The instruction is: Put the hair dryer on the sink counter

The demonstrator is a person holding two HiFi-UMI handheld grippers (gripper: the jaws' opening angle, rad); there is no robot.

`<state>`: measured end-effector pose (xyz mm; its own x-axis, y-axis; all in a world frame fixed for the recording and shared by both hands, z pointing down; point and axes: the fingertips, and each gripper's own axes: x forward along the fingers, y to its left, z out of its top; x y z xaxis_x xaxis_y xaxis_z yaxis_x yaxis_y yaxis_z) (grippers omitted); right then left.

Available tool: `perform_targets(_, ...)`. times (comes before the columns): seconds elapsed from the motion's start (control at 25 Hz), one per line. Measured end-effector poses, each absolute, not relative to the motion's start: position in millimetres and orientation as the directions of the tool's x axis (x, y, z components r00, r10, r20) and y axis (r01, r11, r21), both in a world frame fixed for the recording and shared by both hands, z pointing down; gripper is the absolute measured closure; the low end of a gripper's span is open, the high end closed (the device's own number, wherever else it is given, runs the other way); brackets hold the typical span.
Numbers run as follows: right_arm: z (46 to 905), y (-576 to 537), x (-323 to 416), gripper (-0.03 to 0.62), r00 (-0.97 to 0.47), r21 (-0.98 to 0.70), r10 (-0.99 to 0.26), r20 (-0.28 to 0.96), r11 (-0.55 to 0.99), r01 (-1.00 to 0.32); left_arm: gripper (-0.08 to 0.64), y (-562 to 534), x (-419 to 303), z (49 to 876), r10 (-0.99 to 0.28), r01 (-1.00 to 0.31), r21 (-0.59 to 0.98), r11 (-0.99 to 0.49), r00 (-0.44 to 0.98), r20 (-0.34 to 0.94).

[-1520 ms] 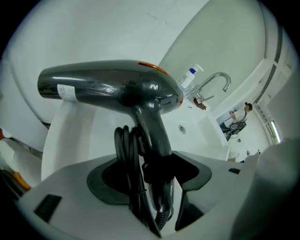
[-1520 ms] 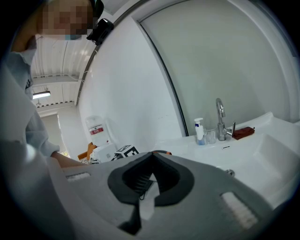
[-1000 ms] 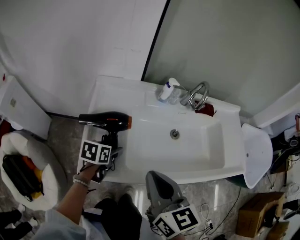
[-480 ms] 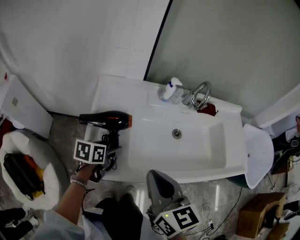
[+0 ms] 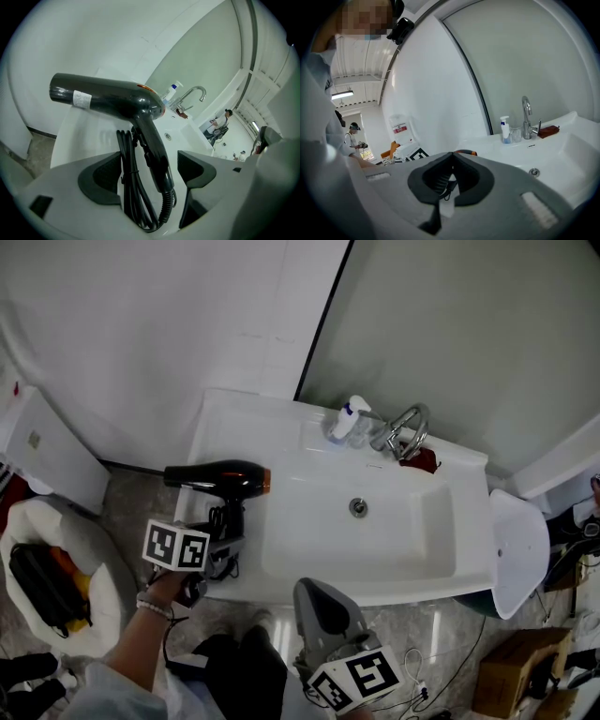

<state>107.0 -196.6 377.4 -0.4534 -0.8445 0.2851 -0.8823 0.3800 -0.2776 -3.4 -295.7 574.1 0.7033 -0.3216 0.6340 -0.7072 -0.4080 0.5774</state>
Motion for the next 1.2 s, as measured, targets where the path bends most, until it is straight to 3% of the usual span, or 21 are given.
perform_targets(1.08,368,-199,78,0.594,-0.474,-0.263,-0.837,0.273,0.409,-0.874,0.206,-289,-26,543,-0.363,-0.671,0.613,-0.417,0.741,0.565)
perform_targets(1.2,368,-198,77,0.594,-0.470,-0.261,-0.839,0.274,0.405,-0.876,0.275,-290,-30,542,-0.383,-0.679,0.604,-0.418,0.734,0.561)
